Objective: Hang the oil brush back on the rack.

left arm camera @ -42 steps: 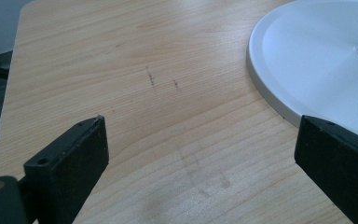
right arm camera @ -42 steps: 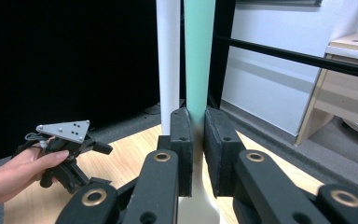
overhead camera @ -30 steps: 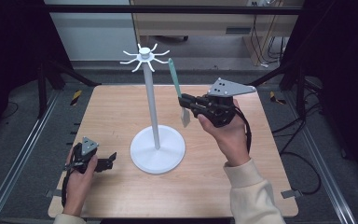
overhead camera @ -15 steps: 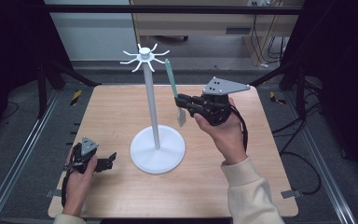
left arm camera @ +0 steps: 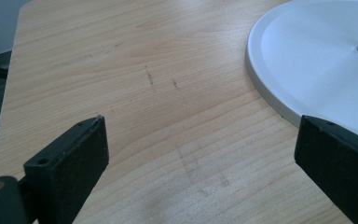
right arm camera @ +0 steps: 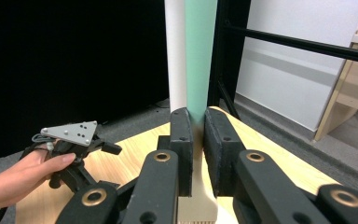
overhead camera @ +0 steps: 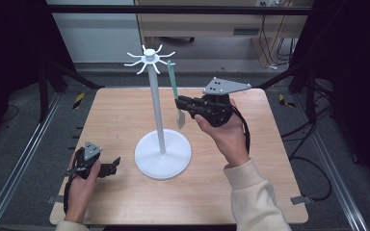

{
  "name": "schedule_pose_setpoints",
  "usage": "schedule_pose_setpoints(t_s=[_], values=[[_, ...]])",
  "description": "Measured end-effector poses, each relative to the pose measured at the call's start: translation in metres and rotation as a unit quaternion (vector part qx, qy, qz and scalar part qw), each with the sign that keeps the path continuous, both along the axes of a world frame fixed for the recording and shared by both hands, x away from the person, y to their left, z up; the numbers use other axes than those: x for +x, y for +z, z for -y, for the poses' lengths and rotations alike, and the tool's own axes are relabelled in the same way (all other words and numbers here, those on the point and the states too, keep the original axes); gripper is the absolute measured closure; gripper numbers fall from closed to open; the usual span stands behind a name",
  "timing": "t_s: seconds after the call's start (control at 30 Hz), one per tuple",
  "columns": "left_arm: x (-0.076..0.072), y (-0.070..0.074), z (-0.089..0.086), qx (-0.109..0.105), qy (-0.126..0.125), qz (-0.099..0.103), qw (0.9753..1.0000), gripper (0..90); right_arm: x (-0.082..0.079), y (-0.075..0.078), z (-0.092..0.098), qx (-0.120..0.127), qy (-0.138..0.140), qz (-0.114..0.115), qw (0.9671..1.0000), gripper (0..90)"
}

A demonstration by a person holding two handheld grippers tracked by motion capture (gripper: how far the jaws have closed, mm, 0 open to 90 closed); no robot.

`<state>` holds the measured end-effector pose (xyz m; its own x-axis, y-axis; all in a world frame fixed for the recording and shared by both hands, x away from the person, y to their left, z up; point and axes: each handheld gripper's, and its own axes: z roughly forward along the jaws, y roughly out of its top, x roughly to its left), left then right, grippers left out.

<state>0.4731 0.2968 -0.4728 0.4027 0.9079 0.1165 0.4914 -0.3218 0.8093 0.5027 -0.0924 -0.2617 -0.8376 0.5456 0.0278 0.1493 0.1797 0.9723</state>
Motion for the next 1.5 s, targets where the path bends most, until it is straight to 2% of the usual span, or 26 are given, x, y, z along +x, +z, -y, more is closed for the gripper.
schedule_pose_setpoints(t_s=[0.3,0.73,1.1,1.5], values=[[0.000,0.000,-0.001,0.000,0.001,0.000,1.0000,2.4,0.005,-0.002,-0.009,-0.003,-0.004,0.001,1.0000,82.3],[0.000,0.000,-0.001,0.000,0.001,0.001,1.0000,2.5,0.004,-0.002,-0.009,-0.010,-0.021,0.011,0.9997,82.0],[0.000,0.000,-0.001,0.002,0.001,0.001,1.0000,2.4,0.004,-0.003,-0.012,-0.010,-0.020,0.013,0.9997,82.0],[0.000,0.000,-0.001,0.001,0.000,0.000,1.0000,2.5,0.005,-0.004,-0.015,0.000,-0.019,0.012,0.9998,80.7]])
